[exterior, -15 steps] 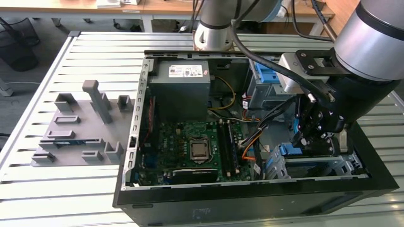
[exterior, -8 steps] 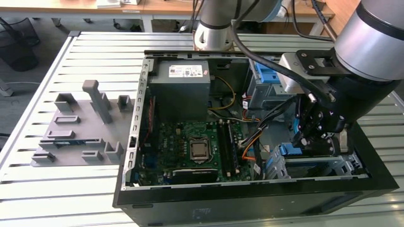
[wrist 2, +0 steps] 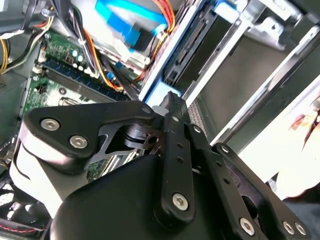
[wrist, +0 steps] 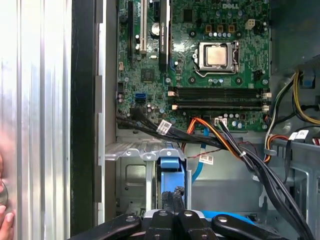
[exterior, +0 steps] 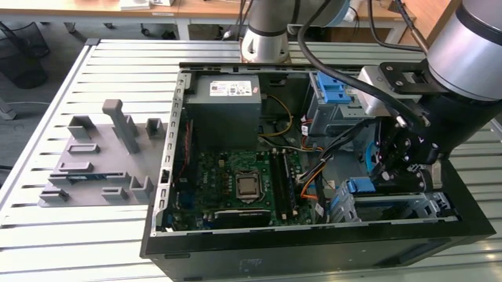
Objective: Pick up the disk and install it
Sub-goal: 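Insert the first disk wire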
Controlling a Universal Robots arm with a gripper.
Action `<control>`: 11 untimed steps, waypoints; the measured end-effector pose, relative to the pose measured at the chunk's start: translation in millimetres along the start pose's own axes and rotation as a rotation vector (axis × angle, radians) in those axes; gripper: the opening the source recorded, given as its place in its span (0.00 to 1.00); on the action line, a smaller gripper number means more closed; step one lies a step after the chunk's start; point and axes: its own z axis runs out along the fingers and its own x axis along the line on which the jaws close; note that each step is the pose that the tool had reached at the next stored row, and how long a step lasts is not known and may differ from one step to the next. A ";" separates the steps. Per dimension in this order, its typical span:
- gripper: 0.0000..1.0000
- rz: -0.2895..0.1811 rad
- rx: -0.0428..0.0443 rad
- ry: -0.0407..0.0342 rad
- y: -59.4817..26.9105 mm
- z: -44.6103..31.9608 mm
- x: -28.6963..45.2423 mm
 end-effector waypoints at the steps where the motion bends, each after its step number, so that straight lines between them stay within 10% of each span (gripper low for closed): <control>1: 0.11 0.000 0.0000 -0.0002 -2.5 0.1 -0.1; 11: 0.11 0.000 0.0000 -0.0001 -7.5 -5.4 -0.3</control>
